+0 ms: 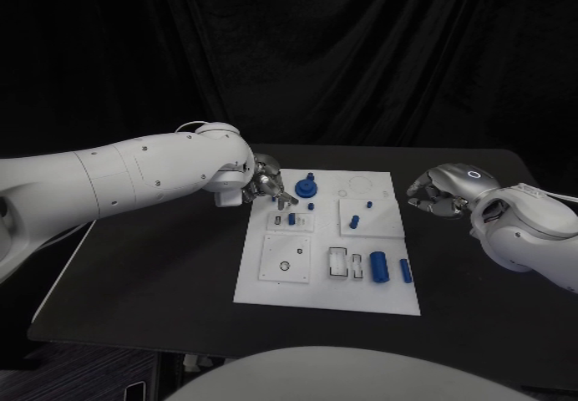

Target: Assemble the parts on the task board

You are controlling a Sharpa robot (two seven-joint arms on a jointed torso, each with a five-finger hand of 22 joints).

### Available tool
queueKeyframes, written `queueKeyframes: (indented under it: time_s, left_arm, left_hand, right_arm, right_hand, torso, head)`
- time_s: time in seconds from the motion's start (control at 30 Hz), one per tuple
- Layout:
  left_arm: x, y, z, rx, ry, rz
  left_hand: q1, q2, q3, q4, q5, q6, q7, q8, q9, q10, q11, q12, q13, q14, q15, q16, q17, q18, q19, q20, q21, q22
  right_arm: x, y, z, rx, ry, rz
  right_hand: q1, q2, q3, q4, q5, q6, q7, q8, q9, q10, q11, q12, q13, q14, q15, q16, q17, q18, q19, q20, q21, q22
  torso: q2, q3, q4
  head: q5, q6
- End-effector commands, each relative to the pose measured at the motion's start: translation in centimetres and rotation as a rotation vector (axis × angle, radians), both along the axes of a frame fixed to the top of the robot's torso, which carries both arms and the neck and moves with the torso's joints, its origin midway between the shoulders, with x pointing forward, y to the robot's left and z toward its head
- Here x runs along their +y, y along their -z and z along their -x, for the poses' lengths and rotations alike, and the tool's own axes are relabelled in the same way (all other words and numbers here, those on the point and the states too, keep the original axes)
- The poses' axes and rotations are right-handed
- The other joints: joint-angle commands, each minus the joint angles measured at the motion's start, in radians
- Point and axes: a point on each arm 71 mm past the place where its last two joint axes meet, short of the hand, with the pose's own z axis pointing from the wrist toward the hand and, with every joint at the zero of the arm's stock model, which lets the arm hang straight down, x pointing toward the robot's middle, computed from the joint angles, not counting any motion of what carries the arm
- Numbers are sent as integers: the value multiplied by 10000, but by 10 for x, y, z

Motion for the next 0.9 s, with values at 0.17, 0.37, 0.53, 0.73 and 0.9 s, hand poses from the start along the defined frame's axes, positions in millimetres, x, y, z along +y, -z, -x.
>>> queueKeyframes:
  time_s: [0.17,0.37,0.53,0.73,0.9]
  left_arm:
    - [-5,0,0,223,-197,-188]
    - [-9,0,-1,166,-317,-295]
    - [-12,0,-4,96,-434,-364]
    - [-13,1,-5,-102,-412,-663]
    - [-12,1,-7,-448,-368,-985]
  left_hand:
    - [-161,64,-77,-6,146,146,-32,-64,-145,1060,6,35,2621,1076,9,27,2629,-70,135,-18,148,1822]
    - [-212,87,-97,-22,304,261,-66,-76,-253,1060,-26,35,2621,1076,-24,27,2629,-83,196,-49,213,1838]
    - [-259,80,-121,-39,502,346,-97,-43,-286,1060,-60,35,2621,1076,-56,27,2629,-97,250,-80,277,1856]
    - [-281,67,-133,-49,608,306,-94,-64,-312,1060,-64,35,2621,1076,-66,27,2629,-127,325,-94,403,1896]
    - [-321,65,-148,-35,624,301,-93,-69,-323,1060,-63,35,2621,1076,-69,27,2629,-142,362,-99,467,1915]
  right_arm:
    - [0,-5,4,-517,-285,-368]
    - [0,-5,5,-464,-298,-352]
    - [1,-5,5,-467,-360,-363]
    - [3,-6,6,-573,-531,-464]
    - [3,-6,7,-584,-586,-479]
  right_hand:
    - [-20,-194,-16,86,-219,57,-15,5,-17,46,-17,35,-13,132,-70,11,-8,22,82,8,6,1091]
    - [0,-193,-6,80,-212,67,-21,9,-16,49,-21,36,-13,132,-71,5,-13,21,86,6,12,1093]
    - [8,-181,15,97,-122,78,-22,9,-19,39,-22,21,-34,133,-75,3,-15,21,91,3,6,1094]
    - [4,-189,17,108,-71,89,-23,11,-19,78,-24,59,20,145,-77,45,14,8,112,1,77,1112]
    - [8,-192,19,108,-55,99,-26,15,-18,81,-24,60,20,149,-78,50,17,6,117,0,89,1115]
  torso:
    - [27,-17,0]
    - [25,-1,-3]
    - [34,-4,5]
    - [43,-12,2]
    - [40,-7,1]
  head:
    - [-39,-8]
    - [-24,-8]
    - [-25,-8]
    - [-49,-8]
    - [-14,-8]
